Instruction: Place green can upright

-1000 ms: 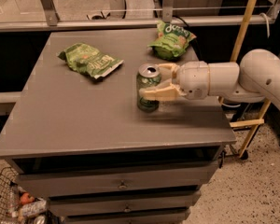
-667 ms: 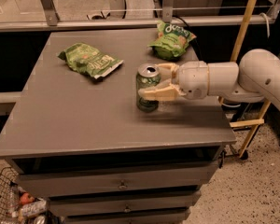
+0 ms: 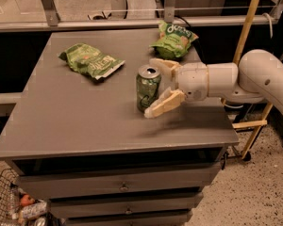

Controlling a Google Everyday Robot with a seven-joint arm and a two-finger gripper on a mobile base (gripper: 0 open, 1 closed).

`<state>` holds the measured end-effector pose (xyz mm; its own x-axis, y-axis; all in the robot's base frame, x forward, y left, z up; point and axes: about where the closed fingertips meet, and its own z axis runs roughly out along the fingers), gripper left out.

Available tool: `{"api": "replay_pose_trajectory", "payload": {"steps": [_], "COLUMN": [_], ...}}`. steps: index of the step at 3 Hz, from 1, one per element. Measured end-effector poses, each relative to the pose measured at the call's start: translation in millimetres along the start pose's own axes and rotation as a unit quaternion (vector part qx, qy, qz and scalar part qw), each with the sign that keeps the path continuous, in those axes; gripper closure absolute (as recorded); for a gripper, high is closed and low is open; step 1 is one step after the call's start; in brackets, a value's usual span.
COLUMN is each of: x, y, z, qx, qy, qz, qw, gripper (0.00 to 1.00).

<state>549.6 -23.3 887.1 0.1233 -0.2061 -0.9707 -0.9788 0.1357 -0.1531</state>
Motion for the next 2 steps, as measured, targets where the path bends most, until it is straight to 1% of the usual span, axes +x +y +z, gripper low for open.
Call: {"api": "replay_pose_trajectory", "payload": {"steps": [1,2], "x": [-7,-12], "y": [2,6], "z": [-17,-51], "qx": [0.017,0.038], "qy": [0.024,0.084], "qz": [-0.01,-0.01], "qw": [0.9995,0.9957], "gripper": [0.0,0.0]}}
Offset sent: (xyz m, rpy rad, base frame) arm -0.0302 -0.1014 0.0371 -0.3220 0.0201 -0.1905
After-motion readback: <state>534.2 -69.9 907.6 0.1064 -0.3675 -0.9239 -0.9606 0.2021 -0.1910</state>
